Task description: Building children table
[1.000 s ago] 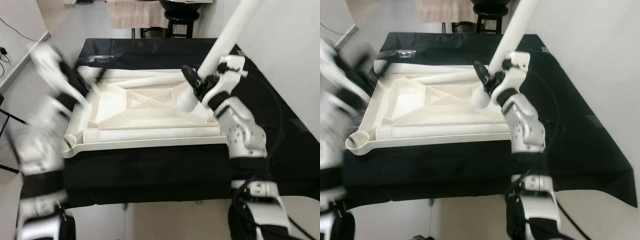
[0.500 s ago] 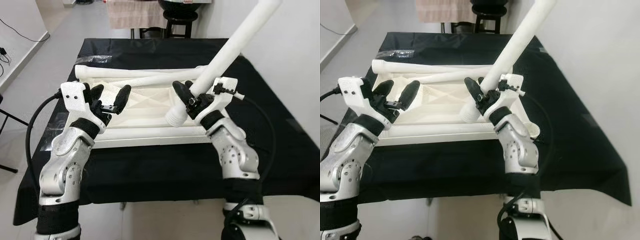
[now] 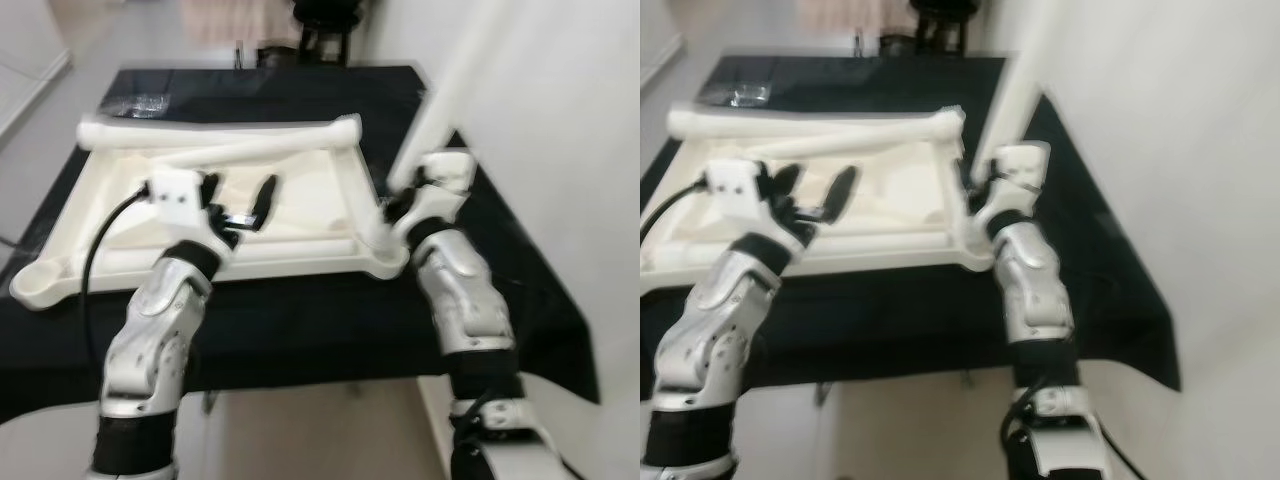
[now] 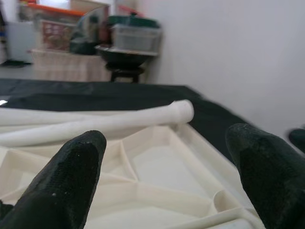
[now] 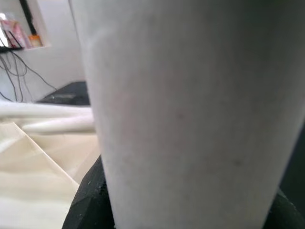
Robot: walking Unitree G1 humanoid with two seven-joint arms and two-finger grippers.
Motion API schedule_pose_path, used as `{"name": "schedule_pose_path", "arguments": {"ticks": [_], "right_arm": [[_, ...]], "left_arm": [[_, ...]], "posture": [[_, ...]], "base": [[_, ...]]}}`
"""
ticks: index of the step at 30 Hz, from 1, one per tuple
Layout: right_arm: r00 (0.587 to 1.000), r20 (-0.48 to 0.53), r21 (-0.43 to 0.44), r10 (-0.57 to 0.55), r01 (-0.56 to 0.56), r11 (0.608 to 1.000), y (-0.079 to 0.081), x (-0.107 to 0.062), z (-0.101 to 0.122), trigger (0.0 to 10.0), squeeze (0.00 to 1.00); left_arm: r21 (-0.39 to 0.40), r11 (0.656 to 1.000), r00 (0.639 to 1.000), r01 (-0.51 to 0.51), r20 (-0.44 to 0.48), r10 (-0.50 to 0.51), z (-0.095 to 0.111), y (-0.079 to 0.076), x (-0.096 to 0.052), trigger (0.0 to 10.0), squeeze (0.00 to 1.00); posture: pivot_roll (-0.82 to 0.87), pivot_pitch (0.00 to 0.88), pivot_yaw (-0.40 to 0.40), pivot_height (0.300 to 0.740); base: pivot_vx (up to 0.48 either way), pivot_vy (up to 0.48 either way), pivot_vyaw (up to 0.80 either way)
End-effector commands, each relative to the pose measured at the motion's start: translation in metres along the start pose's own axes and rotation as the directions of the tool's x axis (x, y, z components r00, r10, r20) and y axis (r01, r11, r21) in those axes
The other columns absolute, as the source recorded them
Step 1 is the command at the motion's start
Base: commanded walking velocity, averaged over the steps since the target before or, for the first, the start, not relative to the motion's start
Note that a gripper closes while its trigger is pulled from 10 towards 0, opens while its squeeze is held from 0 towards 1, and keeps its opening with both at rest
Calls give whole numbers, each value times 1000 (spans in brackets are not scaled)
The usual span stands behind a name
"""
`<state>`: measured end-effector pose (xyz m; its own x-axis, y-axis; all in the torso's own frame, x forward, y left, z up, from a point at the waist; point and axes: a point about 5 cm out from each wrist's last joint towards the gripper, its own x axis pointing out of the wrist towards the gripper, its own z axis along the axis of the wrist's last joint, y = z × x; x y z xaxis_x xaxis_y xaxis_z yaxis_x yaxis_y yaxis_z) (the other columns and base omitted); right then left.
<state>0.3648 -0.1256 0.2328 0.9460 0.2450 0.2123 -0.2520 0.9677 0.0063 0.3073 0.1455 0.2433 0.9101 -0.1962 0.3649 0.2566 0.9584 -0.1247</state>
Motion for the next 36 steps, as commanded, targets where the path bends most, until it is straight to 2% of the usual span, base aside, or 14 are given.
{"name": "schedule_pose_path", "arguments": {"ticks": [1, 3, 4, 9, 10, 13, 22, 27, 28, 30, 32, 33, 35, 36], "right_arm": [[999, 24, -27, -34, 35, 999, -2, 1, 4, 10000, 0], [998, 36, -8, -55, 55, 998, -3, 1, 4, 10000, 0], [994, 71, -13, -80, 81, 997, -4, 2, 6, 10000, 0], [991, 91, 3, -100, 100, 995, -4, 0, 9, 10000, 0], [996, 85, 179, -27, 11, 984, -2, -9, 4, 10000, 0], [995, 98, 243, 15, -38, 969, -1, -14, 3, 10000, 0], [973, 159, 173, 167, -194, 966, 1, -11, 10, 10000, 0], [906, 217, 104, 363, -391, 915, -1, 9, 33, 10000, 0], [877, 238, 81, 417, -446, 891, -3, 15, 46, 10000, 0], [867, 246, 71, 434, -462, 884, -5, 16, 50, 10000, 0], [818, 259, 28, 514, -539, 842, -4, 19, 61, 10000, 0], [818, 259, 28, 514, -539, 842, -4, 19, 61, 10000, 0], [746, 259, -9, 613, -633, 774, -4, 18, 69, 10000, 0], [746, 259, -9, 613, -633, 774, -4, 18, 69, 10000, 0]], "left_arm": [[53, 998, 998, -44, -31, 46, -5, 5, 0, 10000, 0], [77, 994, 995, -74, -58, 78, -10, 8, -1, 10000, 0], [34, 993, 983, -109, -142, 113, -22, 10, -4, 10000, 0], [40, 995, 984, -91, -149, 96, -25, 8, -7, 10000, 0], [64, 996, 982, -67, -174, 77, -33, 5, -15, 10000, 0], [78, 996, 980, -42, -190, 56, -35, 1, -21, 10000, 0], [138, 990, 970, 21, -243, 13, -48, -10, -37, 10000, 0], [139, 985, 960, 105, -273, -64, -47, -26, -51, 10000, 0], [144, 982, 956, 122, -284, -78, -45, -30, -56, 10000, 0], [147, 981, 954, 128, -288, -82, -44, -31, -58, 10000, 0], [140, 981, 951, 136, -296, -89, -42, -34, -63, 10000, 0], [140, 981, 951, 136, -296, -89, -42, -34, -63, 10000, 0], [138, 980, 948, 146, -302, -99, -40, -35, -69, 10000, 0], [138, 980, 948, 146, -302, -99, -40, -35, -69, 10000, 0]], "posture": [[23, 159, -15, 740], [28, 156, -6, 740], [28, 151, 5, 740], [23, 189, 23, 740], [31, 207, 22, 740], [34, 236, 23, 740], [51, 296, 21, 740], [75, 357, 4, 740], [84, 380, -1, 740], [84, 380, -1, 740], [94, 409, -5, 740], [94, 409, -5, 740], [102, 424, -7, 740], [102, 424, -7, 740]], "base": [[0, 0, 0], [0, 0, 0], [0, 0, 0], [0, 0, 0], [0, 0, 0], [0, 0, 0], [0, 0, 0], [0, 0, 0], [0, 0, 0], [0, 0, 0], [0, 0, 0], [0, 0, 0], [0, 0, 0], [0, 0, 0]]}}
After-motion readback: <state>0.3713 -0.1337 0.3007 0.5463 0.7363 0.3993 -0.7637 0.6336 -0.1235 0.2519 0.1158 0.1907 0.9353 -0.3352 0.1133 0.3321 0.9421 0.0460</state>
